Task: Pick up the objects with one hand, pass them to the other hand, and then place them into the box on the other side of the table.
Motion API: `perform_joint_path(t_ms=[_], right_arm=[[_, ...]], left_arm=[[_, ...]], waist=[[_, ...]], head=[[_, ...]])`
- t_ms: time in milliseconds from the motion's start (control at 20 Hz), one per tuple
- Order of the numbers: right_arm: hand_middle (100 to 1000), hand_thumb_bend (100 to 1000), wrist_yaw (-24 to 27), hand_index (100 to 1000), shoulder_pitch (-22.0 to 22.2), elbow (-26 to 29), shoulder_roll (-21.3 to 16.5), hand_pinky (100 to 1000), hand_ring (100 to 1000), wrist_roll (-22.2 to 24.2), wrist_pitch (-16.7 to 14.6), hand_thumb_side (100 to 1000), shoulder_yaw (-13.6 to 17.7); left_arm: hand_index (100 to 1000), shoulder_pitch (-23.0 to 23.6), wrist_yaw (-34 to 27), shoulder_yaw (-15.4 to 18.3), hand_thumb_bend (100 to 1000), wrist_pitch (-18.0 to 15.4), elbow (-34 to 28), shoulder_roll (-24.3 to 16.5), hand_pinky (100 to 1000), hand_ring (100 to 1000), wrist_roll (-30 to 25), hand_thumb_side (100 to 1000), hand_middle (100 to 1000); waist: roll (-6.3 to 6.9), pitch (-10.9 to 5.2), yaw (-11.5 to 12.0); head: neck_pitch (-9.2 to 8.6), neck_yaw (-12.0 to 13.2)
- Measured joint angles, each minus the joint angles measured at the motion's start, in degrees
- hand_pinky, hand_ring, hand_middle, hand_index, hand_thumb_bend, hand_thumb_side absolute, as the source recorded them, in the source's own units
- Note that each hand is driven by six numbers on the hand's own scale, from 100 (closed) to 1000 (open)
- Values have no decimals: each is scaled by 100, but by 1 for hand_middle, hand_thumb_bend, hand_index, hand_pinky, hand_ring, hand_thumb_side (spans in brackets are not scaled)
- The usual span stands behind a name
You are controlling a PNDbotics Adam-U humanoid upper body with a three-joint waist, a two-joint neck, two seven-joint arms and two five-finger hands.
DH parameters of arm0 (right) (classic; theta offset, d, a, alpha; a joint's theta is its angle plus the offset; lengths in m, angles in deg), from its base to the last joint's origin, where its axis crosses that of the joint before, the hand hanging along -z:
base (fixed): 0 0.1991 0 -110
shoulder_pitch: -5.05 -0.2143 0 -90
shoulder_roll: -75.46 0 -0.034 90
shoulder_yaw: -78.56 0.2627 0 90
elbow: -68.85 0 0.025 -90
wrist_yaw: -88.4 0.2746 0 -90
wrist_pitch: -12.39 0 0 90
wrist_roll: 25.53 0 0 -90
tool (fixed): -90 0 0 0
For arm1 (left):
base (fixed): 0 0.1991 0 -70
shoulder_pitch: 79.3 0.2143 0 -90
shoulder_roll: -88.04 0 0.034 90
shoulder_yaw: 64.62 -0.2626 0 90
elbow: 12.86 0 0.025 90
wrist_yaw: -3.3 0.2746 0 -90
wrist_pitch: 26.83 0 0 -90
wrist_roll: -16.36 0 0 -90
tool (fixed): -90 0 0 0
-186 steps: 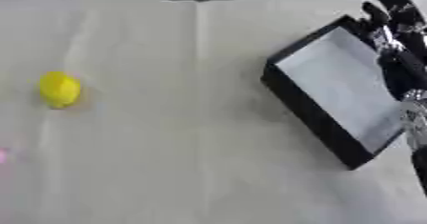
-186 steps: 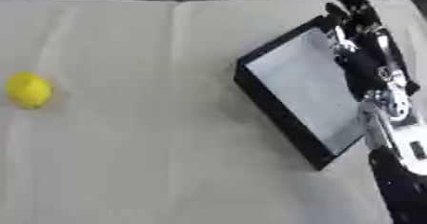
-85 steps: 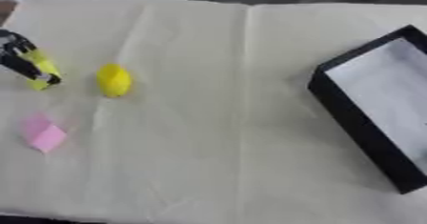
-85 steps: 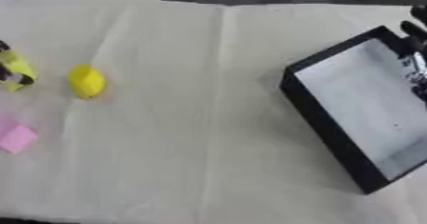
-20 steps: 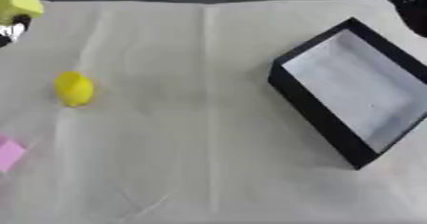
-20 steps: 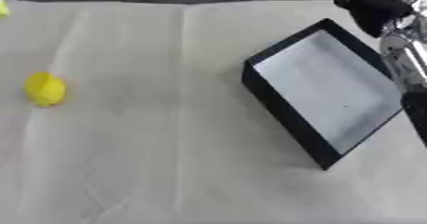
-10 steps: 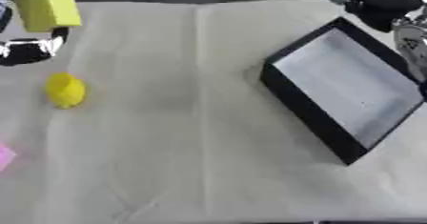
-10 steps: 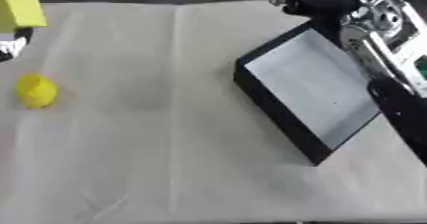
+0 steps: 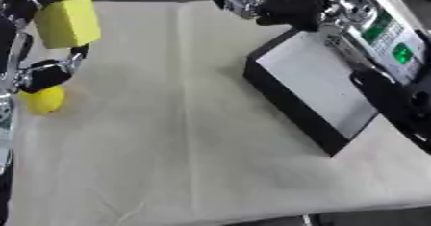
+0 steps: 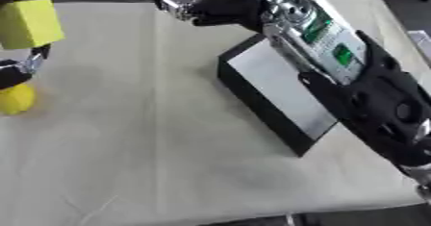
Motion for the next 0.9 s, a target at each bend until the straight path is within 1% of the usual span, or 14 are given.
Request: perform_joint_path(t_ms=[150,300,400,450,500,700,900], right_arm=[[1000,113,-144,1000,-99,24,140,1000,1000,95,264,403,-147],[1000,129,-333,1000,-224,-8,240,1000,1000,187,415,410,-325],[1000,136,-471,1000,-309,-86,295,1000,1000,245,464,420,-451],[1000,183,-539,1000,-344,-132,321,1000,1000,280,477,389,-510],[1000,145,-600,1000,-375,-171,349,1000,1000,319,485,429,-565],[1000,159,-770,1000,-491,-298,466,1000,1000,456,514,434,-715],[1000,165,-871,1000,-564,-397,557,1000,1000,557,577,468,-819]], left_arm=[[508,48,302,-15,314,-51,-44,124,786,686,197,100,593],[508,114,606,-43,322,-87,-76,243,784,685,396,100,592],[509,133,810,-45,327,-82,-79,328,781,683,524,100,591],[509,135,920,-47,329,-75,-79,373,781,683,587,100,591],[509,136,1026,-51,333,-66,-79,417,779,682,649,100,591],[510,136,1429,-74,342,2,-79,561,773,678,934,100,589],[508,136,1826,-83,352,79,-77,687,764,671,1265,100,586]], waist=[[-18,0,27],[-64,0,59],[-85,1,93],[-97,1,102],[-106,1,106],[-148,4,129],[-160,26,157]], head=[[-6,-45],[-15,-89],[-21,-119],[-31,-131],[-36,-144],[-42,-172],[-43,-203]])
